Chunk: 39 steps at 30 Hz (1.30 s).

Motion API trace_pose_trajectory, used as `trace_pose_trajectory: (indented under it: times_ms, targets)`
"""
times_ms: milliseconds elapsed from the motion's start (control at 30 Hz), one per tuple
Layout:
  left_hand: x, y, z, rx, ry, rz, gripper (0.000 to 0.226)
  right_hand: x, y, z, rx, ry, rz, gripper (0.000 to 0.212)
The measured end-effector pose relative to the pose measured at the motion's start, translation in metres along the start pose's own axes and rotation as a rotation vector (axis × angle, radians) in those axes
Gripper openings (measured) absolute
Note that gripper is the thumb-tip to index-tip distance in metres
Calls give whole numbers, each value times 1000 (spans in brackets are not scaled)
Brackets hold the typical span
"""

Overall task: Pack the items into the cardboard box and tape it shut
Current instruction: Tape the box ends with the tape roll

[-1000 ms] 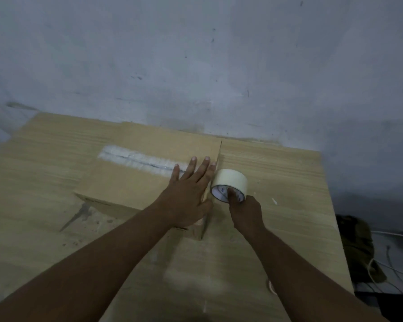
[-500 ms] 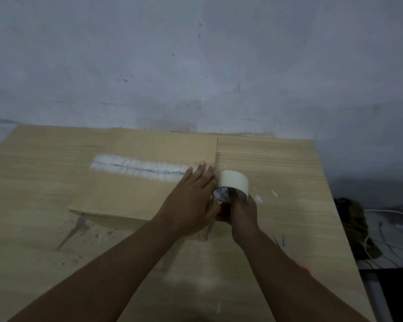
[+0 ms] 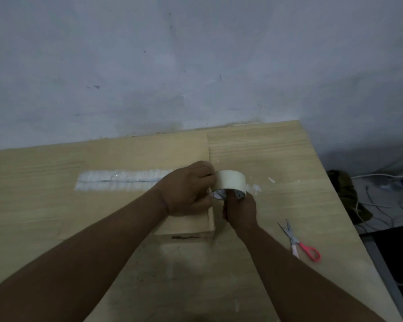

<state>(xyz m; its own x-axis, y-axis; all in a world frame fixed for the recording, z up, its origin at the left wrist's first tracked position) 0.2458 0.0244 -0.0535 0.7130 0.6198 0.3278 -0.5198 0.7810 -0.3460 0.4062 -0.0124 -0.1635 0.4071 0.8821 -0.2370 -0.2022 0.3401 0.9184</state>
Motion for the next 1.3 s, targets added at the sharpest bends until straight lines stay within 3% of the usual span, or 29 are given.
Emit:
trace_pose_trajectory:
  times_ms: [200, 333, 467, 533, 600, 800, 967, 1167, 1300]
  targets:
    - [5, -3, 4, -22, -5, -9, 41, 7, 1, 2, -58, 118, -44, 57]
    - [5, -2, 3, 28, 20, 7, 31, 7, 10, 9, -40, 53, -45, 31]
    - [5, 0, 1, 45, 57, 17, 24, 6, 38, 22, -228, -83, 299, 43]
    - [6, 1, 0, 54, 70, 26, 23, 7, 54, 22, -374, -9, 557, 48]
    - [7, 1, 1, 56, 76, 36, 24, 8, 60, 18, -495, 110, 700, 45]
    - [11, -4, 0, 56, 106, 22, 26, 23, 63, 19, -792, 273, 828, 40]
    - [12, -3, -5, 92, 126, -2, 33, 23, 60, 13, -965, 255, 920, 39]
    - [15, -3, -7, 146, 148, -29, 44, 17, 59, 10, -1038, 271, 911, 53]
    - [21, -1, -7, 208, 226, -91, 47, 18, 59, 13, -983, 332, 889, 39]
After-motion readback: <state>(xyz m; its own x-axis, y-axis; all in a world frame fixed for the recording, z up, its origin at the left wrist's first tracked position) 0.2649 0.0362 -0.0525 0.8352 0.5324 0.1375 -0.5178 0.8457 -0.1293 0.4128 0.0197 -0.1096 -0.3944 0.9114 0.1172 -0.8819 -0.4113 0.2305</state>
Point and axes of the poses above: each hand's wrist, its own x-axis towards the middle knuckle, its own z-axis out of the back of the hand, y = z × x, the point moved 2 cm from there along x, towards the middle knuckle, and after that the axes turned 7 degrees about -y, right-handed, at the moved point
